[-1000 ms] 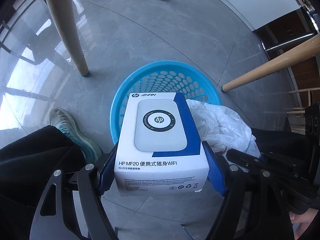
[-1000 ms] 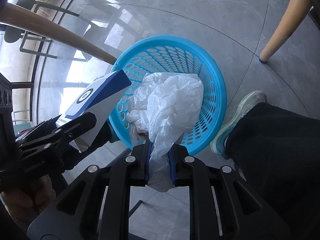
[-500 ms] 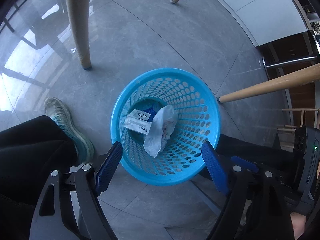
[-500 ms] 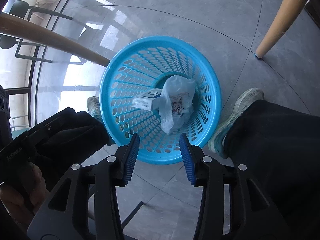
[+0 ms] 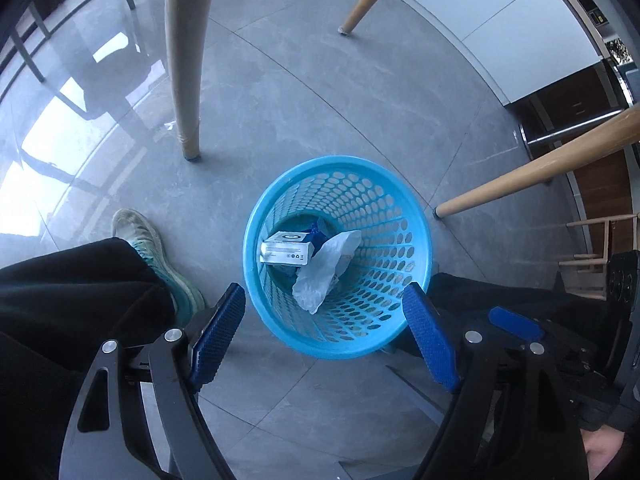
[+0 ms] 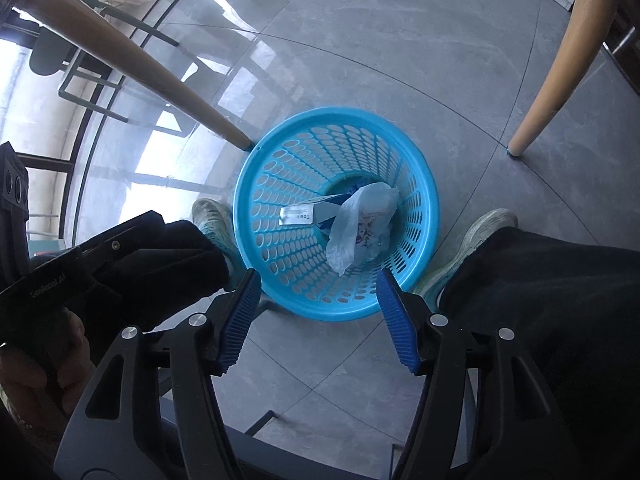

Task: Collect trash
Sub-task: 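Raise both tools back toward the table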

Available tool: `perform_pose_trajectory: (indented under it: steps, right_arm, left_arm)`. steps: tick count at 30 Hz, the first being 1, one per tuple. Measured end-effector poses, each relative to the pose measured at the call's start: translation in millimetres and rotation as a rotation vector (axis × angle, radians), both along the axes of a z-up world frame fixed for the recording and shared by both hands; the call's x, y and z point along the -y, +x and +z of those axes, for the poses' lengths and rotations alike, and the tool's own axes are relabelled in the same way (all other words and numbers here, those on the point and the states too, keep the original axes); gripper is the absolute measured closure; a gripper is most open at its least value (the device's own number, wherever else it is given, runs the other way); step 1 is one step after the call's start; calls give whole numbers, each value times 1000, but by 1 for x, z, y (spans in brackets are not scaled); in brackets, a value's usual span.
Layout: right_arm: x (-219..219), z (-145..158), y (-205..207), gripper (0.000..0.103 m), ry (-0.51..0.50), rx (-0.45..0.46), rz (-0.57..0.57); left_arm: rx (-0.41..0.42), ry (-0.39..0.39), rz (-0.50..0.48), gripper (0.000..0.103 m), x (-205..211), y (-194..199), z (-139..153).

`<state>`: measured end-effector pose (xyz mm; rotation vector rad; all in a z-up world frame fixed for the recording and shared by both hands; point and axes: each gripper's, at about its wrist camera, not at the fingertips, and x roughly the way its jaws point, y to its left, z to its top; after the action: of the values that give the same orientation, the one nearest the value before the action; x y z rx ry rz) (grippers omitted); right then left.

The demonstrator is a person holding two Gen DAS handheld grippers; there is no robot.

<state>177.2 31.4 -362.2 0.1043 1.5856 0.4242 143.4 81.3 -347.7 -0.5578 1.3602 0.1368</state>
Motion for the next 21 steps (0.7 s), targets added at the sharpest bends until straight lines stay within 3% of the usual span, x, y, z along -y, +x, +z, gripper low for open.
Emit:
perform_pose_trajectory:
  steps: [6, 12, 21]
  right_arm:
    - [10, 27, -9, 41, 3, 40, 4]
    - [24, 65, -25, 31, 44, 104, 11]
    - [38, 121, -57, 27, 40, 252, 66]
  left_arm:
    - [60, 63, -33, 23, 8, -15, 29]
    - [120, 67, -41, 23, 12, -36, 57]
    - [270, 180, -117, 23, 33, -69, 106]
